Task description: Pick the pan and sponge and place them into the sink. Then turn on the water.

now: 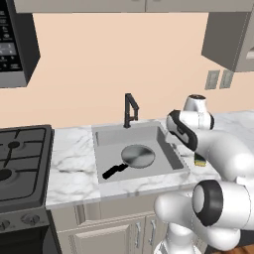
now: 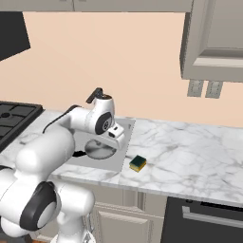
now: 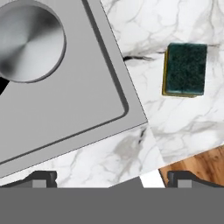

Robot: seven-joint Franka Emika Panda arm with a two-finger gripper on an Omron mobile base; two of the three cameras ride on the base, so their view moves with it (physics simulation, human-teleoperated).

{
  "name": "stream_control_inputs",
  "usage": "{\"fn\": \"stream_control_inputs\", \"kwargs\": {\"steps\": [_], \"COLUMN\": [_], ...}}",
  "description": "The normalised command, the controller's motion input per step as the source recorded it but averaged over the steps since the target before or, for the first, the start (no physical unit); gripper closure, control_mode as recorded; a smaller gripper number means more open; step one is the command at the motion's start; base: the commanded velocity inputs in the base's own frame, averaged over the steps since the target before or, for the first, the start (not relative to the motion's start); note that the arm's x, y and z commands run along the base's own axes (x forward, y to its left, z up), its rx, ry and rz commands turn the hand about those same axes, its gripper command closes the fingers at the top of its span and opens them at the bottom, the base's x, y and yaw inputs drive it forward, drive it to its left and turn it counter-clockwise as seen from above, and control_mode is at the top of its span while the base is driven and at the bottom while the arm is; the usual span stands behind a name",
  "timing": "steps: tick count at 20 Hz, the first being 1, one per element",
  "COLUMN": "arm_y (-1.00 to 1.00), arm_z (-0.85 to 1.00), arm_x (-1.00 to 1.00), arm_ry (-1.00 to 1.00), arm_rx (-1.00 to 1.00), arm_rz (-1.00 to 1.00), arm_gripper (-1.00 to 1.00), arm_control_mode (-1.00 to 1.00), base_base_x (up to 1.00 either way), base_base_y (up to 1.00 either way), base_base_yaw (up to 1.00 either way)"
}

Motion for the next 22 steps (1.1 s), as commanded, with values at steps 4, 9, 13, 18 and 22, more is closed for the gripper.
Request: {"fn": "stream_control_inputs", "kwargs": {"steps": [4,9,13,18,22], "arm_y": [-0.24,-0.31,-0.33,-0.31,-0.27], "arm_z": [-0.01,-0.03,-0.05,-0.03,-0.02], "arm_x": [0.0,0.0,0.0,0.0,0.0], "arm_ry": [0.01,0.0,0.0,0.01,0.01], "arm_rx": [0.0,0.0,0.0,0.0,0.0], "arm_rz": [-0.02,-0.02,0.0,0.0,0.01], "arm_gripper": [-1.0,-1.0,-1.0,-1.0,-1.0], "arm_control_mode": [-1.0,-1.0,-1.0,-1.0,-1.0], "base_base_x": [0.0,0.0,0.0,0.0,0.0], "base_base_y": [0.0,0.0,0.0,0.0,0.0], "base_base_yaw": [0.0,0.0,0.0,0.0,0.0]}}
